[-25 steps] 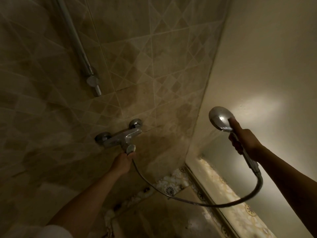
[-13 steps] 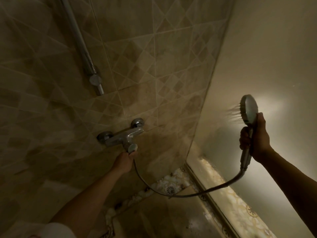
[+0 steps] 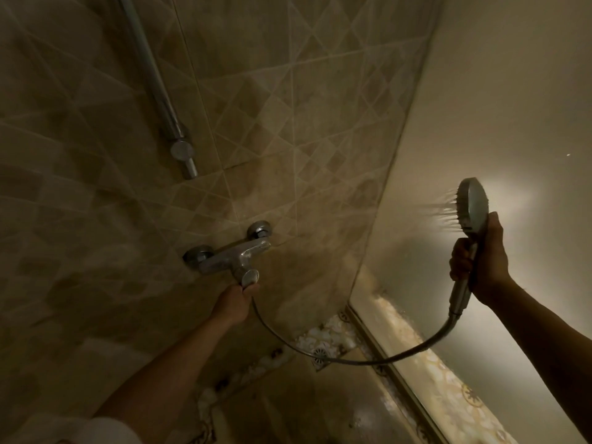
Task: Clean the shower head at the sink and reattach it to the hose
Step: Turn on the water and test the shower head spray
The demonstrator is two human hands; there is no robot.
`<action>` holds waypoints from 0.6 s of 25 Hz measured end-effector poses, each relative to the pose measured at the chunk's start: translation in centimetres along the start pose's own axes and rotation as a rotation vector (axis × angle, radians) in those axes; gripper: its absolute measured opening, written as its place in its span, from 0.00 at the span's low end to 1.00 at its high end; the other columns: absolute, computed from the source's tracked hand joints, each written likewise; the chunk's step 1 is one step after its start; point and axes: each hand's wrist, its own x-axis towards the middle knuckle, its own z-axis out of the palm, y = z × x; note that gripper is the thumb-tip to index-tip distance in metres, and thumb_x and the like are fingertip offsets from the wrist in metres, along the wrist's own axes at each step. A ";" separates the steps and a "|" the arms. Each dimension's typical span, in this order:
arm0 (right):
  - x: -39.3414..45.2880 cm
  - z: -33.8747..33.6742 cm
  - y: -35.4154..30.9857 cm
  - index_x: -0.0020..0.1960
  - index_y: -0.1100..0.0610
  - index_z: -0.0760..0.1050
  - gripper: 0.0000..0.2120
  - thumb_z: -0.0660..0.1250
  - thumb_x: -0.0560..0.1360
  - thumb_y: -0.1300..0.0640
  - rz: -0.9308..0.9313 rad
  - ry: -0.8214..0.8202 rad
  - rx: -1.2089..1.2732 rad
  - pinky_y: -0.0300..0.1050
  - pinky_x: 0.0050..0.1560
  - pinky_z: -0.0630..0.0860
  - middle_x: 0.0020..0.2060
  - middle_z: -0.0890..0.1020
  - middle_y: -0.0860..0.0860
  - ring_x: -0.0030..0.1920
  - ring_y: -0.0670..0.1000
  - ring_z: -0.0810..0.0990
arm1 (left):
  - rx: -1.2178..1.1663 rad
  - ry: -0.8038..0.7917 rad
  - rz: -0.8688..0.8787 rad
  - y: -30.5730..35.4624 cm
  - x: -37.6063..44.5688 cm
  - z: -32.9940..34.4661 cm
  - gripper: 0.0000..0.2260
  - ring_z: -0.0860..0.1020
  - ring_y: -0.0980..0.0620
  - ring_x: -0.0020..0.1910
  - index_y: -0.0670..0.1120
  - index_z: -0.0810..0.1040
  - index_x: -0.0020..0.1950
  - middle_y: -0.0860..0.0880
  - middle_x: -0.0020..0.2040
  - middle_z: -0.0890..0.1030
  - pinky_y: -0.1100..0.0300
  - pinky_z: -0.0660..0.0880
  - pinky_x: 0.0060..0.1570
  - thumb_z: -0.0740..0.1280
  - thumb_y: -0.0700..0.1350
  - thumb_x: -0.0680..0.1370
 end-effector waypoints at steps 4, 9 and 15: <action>0.0 0.3 -0.2 0.24 0.52 0.65 0.35 0.48 0.71 0.23 -0.006 -0.010 0.005 0.41 0.29 0.64 0.19 0.64 0.47 0.20 0.48 0.62 | 0.080 -0.023 0.018 -0.1 0.3 -0.1 0.17 0.78 0.42 0.54 0.43 0.79 0.60 0.38 0.57 0.80 0.59 0.69 0.48 0.56 0.51 0.81; 0.0 0.8 -0.1 0.29 0.57 0.68 0.37 0.53 0.68 0.22 -0.045 0.037 -0.086 0.41 0.25 0.68 0.19 0.68 0.50 0.19 0.50 0.65 | 0.147 -0.028 0.038 0.3 0.1 -0.3 0.17 0.78 0.41 0.54 0.41 0.78 0.60 0.39 0.54 0.80 0.59 0.69 0.48 0.57 0.51 0.81; -0.6 2.9 -0.6 0.31 0.58 0.69 0.36 0.53 0.71 0.24 -0.078 0.055 -0.108 0.40 0.23 0.69 0.19 0.69 0.49 0.19 0.50 0.67 | 0.251 -0.203 0.131 -2.2 0.8 -1.9 0.13 0.76 0.45 0.60 0.47 0.78 0.62 0.44 0.63 0.78 0.58 0.72 0.57 0.59 0.42 0.80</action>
